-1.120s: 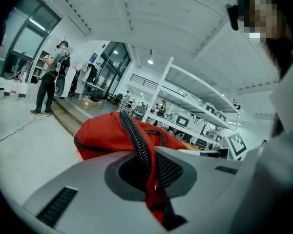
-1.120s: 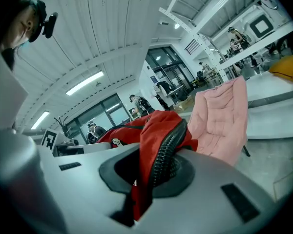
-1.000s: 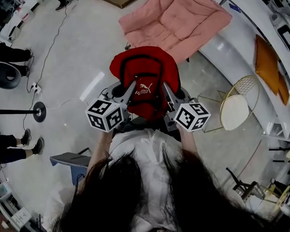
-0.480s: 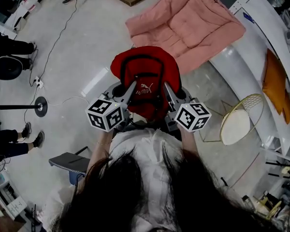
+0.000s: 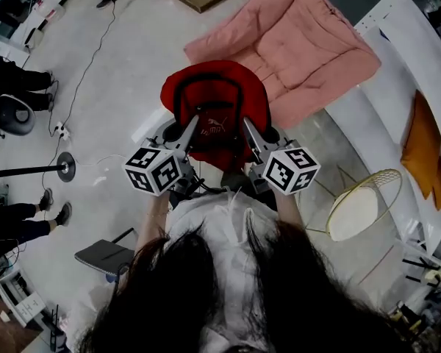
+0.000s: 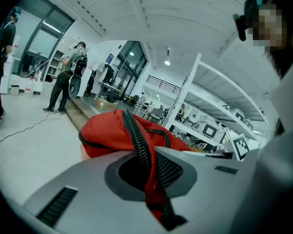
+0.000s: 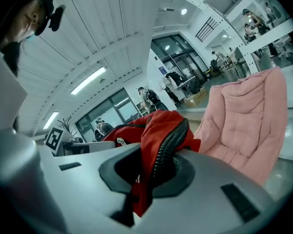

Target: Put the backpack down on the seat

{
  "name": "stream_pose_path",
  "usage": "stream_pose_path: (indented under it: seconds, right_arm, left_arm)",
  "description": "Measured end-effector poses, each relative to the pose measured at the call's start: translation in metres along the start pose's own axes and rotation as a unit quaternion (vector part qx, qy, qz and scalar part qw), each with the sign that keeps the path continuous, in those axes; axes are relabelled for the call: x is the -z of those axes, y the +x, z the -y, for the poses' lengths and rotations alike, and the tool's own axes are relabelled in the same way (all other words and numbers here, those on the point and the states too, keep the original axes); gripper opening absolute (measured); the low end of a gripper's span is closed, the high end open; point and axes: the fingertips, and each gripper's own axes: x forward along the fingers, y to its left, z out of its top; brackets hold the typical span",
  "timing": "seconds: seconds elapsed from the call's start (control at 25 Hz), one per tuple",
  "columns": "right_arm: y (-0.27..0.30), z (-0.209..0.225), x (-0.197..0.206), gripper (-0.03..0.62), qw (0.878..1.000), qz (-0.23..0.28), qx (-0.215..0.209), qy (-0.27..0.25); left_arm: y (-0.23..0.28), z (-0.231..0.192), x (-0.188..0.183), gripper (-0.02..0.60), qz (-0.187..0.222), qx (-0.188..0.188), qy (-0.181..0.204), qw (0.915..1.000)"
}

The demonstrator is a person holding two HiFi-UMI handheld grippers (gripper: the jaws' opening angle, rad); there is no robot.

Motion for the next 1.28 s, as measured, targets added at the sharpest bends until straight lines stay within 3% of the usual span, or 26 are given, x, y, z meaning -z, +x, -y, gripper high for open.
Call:
stream_pose_path:
  seconds: [0.28,0.88,1.28]
  right_arm:
    - [0.013,0.044,-0.032,0.054,1.0,0.001,-0.002,0.003]
    - [0.018,0.095,-0.052,0.054,0.997,0.029,0.052,0.041]
    - [0.057,0.164,-0.069,0.054,0.985,0.043,0.138,0.091]
  left_arm:
    - [0.055,0.002,-0.016,0.04,-0.003,-0.002,-0.004,1.0]
    - [0.124,0.002,-0.024,0.04,-0.066,0.04,0.015,0.9969]
    - [0.219,-0.025,-0.036,0.04,-0.146,0.107,0.036,0.9828]
